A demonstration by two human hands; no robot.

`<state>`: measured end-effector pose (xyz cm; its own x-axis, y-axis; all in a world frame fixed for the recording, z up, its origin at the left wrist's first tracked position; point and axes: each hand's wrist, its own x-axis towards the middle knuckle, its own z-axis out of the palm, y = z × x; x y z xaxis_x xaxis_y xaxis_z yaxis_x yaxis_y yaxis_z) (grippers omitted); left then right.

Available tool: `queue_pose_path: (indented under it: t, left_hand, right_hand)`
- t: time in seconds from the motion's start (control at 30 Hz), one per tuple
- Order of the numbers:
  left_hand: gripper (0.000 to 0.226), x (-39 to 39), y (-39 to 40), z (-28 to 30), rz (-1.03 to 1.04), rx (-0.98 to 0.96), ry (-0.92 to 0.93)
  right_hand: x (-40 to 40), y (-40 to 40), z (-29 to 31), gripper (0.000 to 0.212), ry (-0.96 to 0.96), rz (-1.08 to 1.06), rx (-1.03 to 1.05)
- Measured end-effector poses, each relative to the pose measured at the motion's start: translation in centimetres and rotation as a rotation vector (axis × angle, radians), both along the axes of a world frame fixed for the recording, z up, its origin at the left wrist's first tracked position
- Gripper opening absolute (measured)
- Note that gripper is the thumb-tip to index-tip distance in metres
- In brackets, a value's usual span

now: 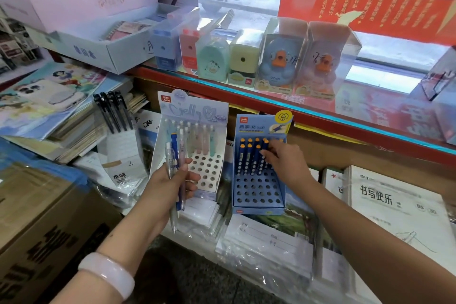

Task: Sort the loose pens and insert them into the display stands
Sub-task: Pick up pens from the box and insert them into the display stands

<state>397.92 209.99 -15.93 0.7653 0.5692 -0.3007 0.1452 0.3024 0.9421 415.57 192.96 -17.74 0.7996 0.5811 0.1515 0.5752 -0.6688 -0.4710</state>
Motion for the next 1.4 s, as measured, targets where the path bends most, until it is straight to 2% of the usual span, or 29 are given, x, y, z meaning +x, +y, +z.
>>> queue_pose_path:
  t: [0.2,0.3,0.43,0.47,0.53,0.6,0.7,1.07,1.23,1.3,1.4]
  left_hand:
    - [0.016,-0.4,0.1,0.6,0.004,-0.029,-0.024]
    - [0.019,-0.7,0.0,0.9,-0.025,-0.05,-0.029]
    - [0.021,-0.9,-0.1,1.0,-0.073,0.013,-0.032]
    - [0.022,-0.9,-0.2,1.0,-0.081,0.022,-0.036]
    - [0.023,-1.0,-0.3,1.2,-0.101,0.037,-0.039]
    - [0.024,-1.2,-0.3,1.4,-0.113,0.051,-0.044]
    - [0.022,-1.5,-0.2,1.6,-0.109,0.048,-0.05]
    - [0.011,-2.2,2.0,1.6,-0.112,0.104,-0.039]
    - [0.015,-2.2,4.4,1.9,-0.017,0.098,0.03]
    - [0.016,-2.6,5.8,1.9,0.101,0.079,0.053]
    - [0.016,-3.1,6.9,1.8,0.236,0.103,0.077]
  right_hand:
    - [0.1,0.1,-1.0,0.019,0.11,-0.065,-0.05]
    - [-0.1,-0.2,-0.2,0.027,0.071,-0.071,-0.104]
    - [-1.6,0.3,2.6,0.02,-0.063,-0.13,0.065]
    - [-2.1,0.9,3.4,0.018,-0.004,-0.122,0.145]
    - [-3.5,2.8,4.8,0.016,0.252,-0.043,0.303]
    - [-4.9,4.9,5.9,0.015,0.477,0.092,0.351]
    - [-6.4,7.3,6.5,0.015,0.681,0.192,0.407]
    - [-6.7,10.9,7.6,0.014,0.788,0.224,0.383]
    - [-5.2,11.5,8.0,0.011,0.653,0.117,0.517]
    - [-3.9,11.3,7.7,0.013,0.462,0.055,0.55]
    - [-2.6,10.9,6.3,0.008,0.155,-0.021,0.466]
